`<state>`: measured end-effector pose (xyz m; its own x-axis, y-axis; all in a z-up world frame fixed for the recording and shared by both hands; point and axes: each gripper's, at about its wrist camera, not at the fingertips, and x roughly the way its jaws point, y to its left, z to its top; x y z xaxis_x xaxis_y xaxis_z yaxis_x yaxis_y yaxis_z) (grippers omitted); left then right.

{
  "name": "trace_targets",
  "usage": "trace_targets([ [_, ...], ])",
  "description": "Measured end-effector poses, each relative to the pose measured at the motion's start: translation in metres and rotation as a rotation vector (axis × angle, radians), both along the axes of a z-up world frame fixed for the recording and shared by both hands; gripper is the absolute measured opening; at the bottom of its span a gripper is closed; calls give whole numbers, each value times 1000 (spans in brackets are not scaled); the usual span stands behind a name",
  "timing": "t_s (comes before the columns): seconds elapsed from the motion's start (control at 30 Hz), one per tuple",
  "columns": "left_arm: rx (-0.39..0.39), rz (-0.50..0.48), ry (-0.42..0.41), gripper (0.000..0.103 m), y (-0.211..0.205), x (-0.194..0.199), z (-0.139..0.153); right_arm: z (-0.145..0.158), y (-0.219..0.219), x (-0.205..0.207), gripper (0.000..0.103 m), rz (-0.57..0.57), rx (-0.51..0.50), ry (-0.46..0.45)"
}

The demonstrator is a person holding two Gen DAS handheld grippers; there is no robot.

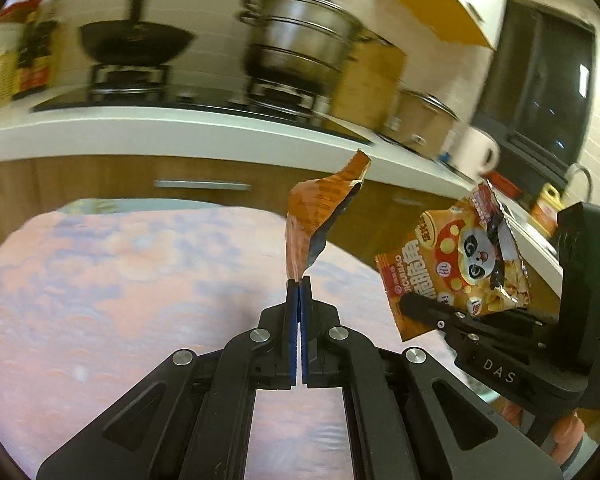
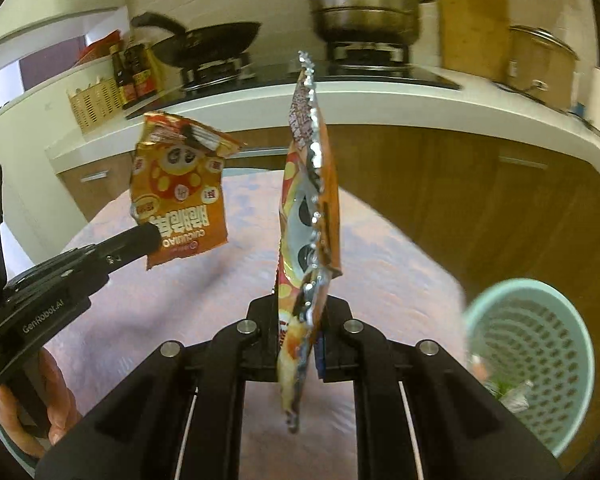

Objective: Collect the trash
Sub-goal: 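Lift both wrappers and carry them toward the blue basket, then open both grippers over the blue basket to drop the wrappers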

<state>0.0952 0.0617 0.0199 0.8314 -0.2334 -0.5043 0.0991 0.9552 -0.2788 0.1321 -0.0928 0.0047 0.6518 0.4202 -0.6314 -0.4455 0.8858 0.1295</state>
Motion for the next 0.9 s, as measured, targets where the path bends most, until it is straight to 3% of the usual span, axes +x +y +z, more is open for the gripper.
trace_targets([
  [0.2,43,-124,9,0,-71,8,3,-7,-69,-8,9,-104,28,12],
  [0.43,69,-247,51,0,-146,26,-10,-35,-154,-4,9,-259,31,81],
  [0.57,70,-290,91,0,-180,39,-23,-60,-197,8,9,-396,10,163],
  [0.77,128,-347,124,1,-218,53,-39,-96,-228,26,12,-496,-5,294],
  [0.8,128,-355,131,3,-223,55,-41,-101,-228,28,15,-497,1,317],
  [0.83,130,-355,133,11,-226,57,-42,-104,-229,30,19,-497,5,328],
  [0.87,133,-353,136,29,-227,59,-43,-107,-232,30,35,-499,5,338],
  [0.9,136,-349,132,35,-228,59,-44,-109,-233,31,56,-502,6,342],
])
